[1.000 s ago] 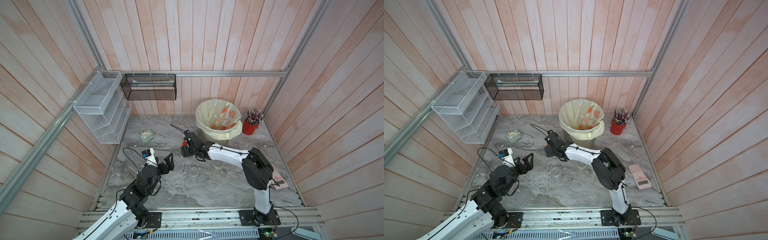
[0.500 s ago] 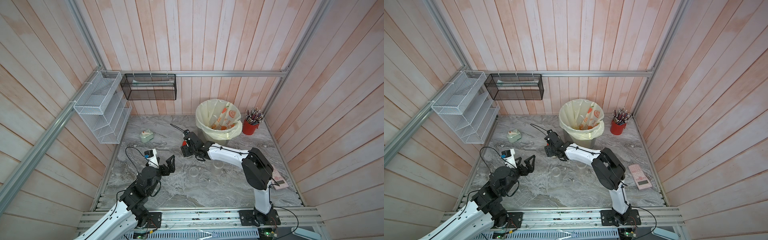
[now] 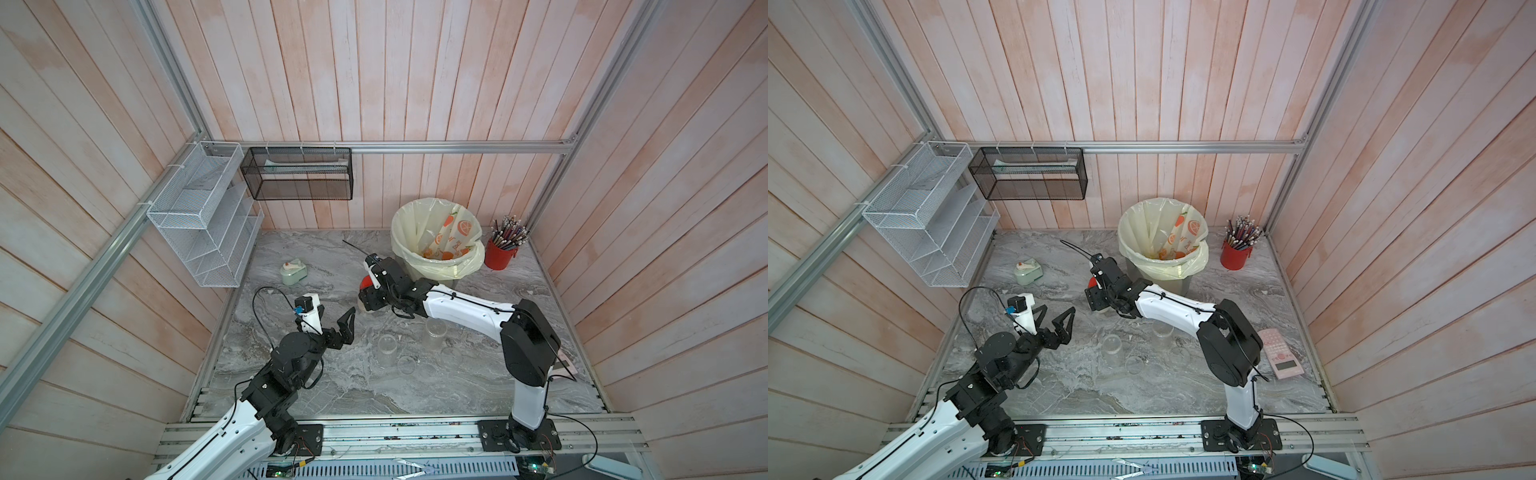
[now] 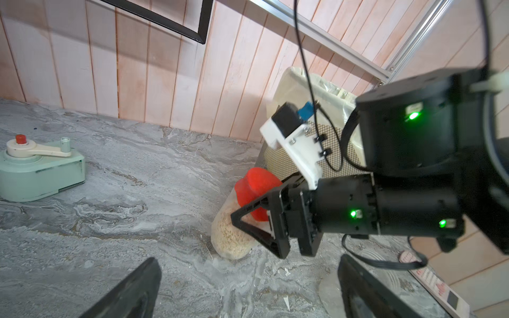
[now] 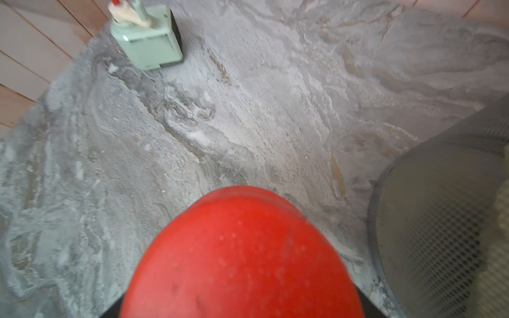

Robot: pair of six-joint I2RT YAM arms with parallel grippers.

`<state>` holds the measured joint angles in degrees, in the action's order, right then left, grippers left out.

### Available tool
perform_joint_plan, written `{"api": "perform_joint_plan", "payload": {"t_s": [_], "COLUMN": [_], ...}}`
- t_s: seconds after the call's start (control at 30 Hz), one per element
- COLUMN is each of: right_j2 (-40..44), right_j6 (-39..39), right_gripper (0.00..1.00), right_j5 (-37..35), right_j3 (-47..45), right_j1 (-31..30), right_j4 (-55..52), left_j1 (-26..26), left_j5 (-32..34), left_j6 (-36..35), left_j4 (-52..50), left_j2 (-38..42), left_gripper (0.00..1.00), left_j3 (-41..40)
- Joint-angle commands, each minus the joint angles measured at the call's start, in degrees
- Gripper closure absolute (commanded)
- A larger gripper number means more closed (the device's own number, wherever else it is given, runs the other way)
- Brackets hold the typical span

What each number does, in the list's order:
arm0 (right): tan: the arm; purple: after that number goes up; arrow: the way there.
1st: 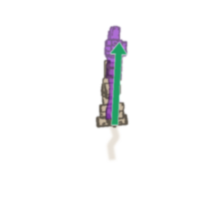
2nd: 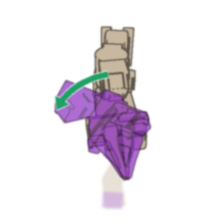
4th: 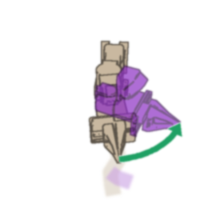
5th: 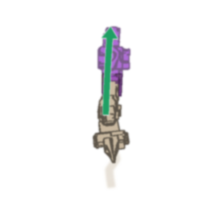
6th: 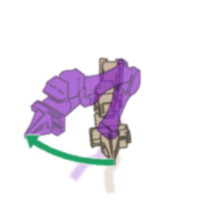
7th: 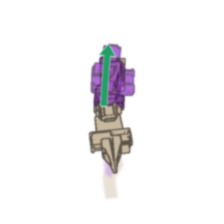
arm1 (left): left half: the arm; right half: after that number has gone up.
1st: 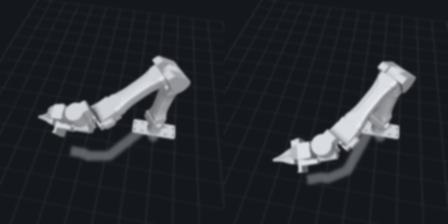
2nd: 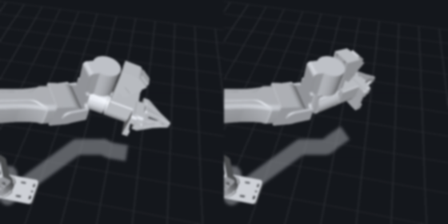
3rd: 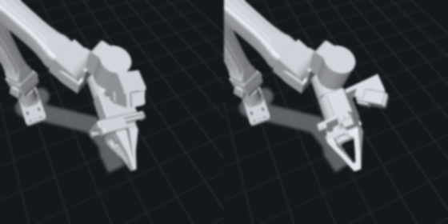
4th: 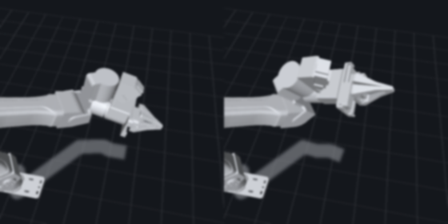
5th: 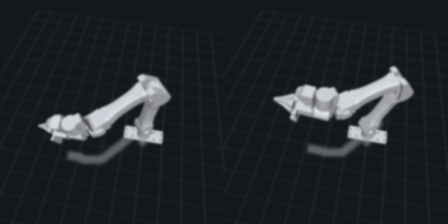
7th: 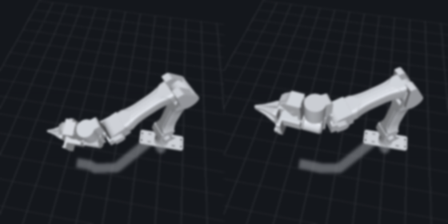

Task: Empty expired oatmeal from jars
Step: Pick up the jar from the center of the board.

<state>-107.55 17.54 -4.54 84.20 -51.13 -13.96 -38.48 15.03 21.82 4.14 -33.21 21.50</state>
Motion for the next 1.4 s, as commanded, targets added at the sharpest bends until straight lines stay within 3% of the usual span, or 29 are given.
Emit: {"api": "perform_joint_plan", "payload": {"t_s": [0.0,0.17,0.73,1.03,1.37], "right_j2": [5.0,8.2,18.5,21.0,24.1], "right_j6": [-0.7,-0.9,2.9,4.8,6.8], "right_gripper": [0.65,0.65,0.65,0.66,0.66], "right_j5": [3.3,5.5,12.4,16.6,20.0], "right_j3": [2.9,6.5,7.0,6.3,4.0], "right_j1": [0.7,1.3,5.4,5.4,5.3], "right_j4": [-1.0,-7.2,-16.1,-17.6,-17.3], "left_j1": [0.2,0.2,-0.1,-0.8,-0.8], "left_j5": [-1.4,-2.0,-16.6,-16.6,-18.8], "left_j6": [-5.5,-10.1,-18.8,-26.5,-30.5], "left_j4": [4.7,8.6,14.8,16.1,19.0], "left_j2": [-0.6,-1.9,-10.7,-15.9,-21.7], "left_gripper": [0.00,0.00,0.00,0.00,0.00], "left_j3": [-0.1,0.3,4.2,7.3,10.7]}}
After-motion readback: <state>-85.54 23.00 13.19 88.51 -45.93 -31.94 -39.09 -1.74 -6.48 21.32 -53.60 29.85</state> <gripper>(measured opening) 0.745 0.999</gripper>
